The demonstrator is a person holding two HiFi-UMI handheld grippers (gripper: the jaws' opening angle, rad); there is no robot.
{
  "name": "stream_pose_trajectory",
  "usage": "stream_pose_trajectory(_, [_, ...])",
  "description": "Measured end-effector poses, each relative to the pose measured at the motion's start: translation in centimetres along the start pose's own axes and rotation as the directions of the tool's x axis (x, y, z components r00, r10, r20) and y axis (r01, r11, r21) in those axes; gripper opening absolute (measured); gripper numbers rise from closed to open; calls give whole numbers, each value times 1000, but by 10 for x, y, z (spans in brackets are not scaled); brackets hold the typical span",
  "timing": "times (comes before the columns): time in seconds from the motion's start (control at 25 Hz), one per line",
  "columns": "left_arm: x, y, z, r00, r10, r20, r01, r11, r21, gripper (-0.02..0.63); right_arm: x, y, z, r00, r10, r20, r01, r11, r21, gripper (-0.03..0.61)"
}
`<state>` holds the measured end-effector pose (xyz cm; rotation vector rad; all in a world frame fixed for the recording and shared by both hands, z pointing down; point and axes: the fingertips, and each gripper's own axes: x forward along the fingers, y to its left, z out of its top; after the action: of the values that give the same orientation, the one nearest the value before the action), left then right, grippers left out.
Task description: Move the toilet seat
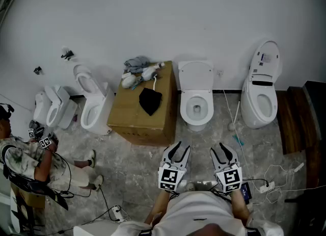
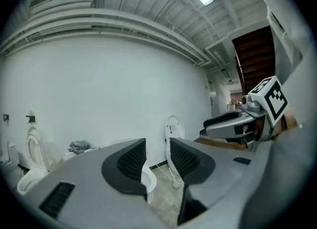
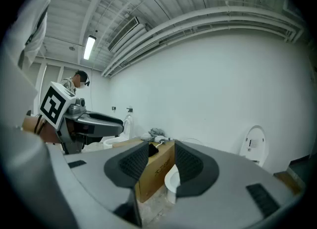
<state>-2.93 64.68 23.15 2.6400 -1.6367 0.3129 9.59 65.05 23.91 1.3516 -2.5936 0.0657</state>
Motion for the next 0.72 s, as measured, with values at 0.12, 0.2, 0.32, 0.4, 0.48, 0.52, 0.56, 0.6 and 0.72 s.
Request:
stream_pose_trajectory(0.12, [0,15,-2,1000,-9,5,9,1000,-5,170,15,7,2,1000,-16,-1,16,1000,2,170])
stream_pose_trajectory(0.2, [3,22,-3,1000,-19,8,19,1000,0,170,24,8,4,1000,-29,2,29,1000,7,173])
stream_pose_trajectory(0.32, [10,34,-6,999,-33,10,33,999,-5,170,37,8,8,999,-54,10,53,998,17,173])
stream_pose_trajectory(0.4, [15,41,-5,999,-35,13,35,999,-10,169,42,7,12,998,-60,11,60,998,17,173])
stream_pose_trajectory(0.48, [19,44,-5,999,-36,14,36,999,-8,169,46,5,14,998,-60,9,60,998,10,173])
stream_pose_trajectory(0.52, [21,46,-6,999,-36,12,36,999,-9,167,48,4,13,998,-61,6,61,998,6,173])
stream_pose_trajectory(0.56, [24,47,-7,999,-36,10,36,999,-13,167,50,3,13,998,-60,4,60,998,3,173])
stream_pose_trajectory(0.6, [27,49,-8,999,-36,8,36,999,-19,167,53,2,13,998,-59,2,59,998,0,173])
stream_pose_trajectory(0.72, [37,53,-7,999,-32,6,32,999,-19,166,62,-4,16,999,-51,7,51,999,-7,173])
